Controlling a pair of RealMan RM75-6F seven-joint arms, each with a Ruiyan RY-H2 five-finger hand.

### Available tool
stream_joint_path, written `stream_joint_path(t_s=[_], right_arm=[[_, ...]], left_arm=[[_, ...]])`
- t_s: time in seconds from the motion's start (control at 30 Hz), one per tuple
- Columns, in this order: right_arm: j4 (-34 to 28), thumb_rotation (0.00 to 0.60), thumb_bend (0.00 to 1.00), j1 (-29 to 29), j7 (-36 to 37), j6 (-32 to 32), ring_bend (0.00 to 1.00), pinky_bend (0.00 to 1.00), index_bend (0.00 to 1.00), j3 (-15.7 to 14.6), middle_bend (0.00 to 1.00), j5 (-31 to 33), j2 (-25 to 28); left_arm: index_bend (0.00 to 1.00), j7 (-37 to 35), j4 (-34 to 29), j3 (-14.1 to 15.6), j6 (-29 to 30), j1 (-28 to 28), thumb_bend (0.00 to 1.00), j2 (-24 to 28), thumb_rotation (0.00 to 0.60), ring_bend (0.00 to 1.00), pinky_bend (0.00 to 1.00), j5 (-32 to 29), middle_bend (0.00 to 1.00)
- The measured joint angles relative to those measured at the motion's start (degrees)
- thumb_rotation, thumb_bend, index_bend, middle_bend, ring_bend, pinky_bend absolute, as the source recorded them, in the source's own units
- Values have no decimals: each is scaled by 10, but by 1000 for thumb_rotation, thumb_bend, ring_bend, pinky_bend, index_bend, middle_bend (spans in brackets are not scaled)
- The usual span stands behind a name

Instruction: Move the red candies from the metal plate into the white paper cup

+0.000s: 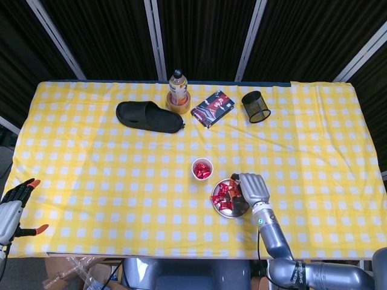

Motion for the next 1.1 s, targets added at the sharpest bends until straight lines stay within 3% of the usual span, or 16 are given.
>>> stream_joint_path(t_s=[0.33, 0.83, 1.1], right_arm=[[-13, 600, 495, 43, -9, -5, 899, 835, 552, 56, 929, 27, 16], [33, 600, 495, 98, -28, -20, 899, 835, 546, 67, 929, 63, -29], [47, 600, 453, 110, -35, -9, 899, 835, 429, 63, 930, 68, -45]], left_arm=[[0, -3, 0, 0, -4, -1, 46, 1, 600, 0, 0, -3, 0], [0, -13, -4, -1, -15, -5, 46, 7, 600, 0, 0, -11, 0], [0, -17, -5, -1, -17, -5, 46, 9, 600, 0, 0, -11, 0]])
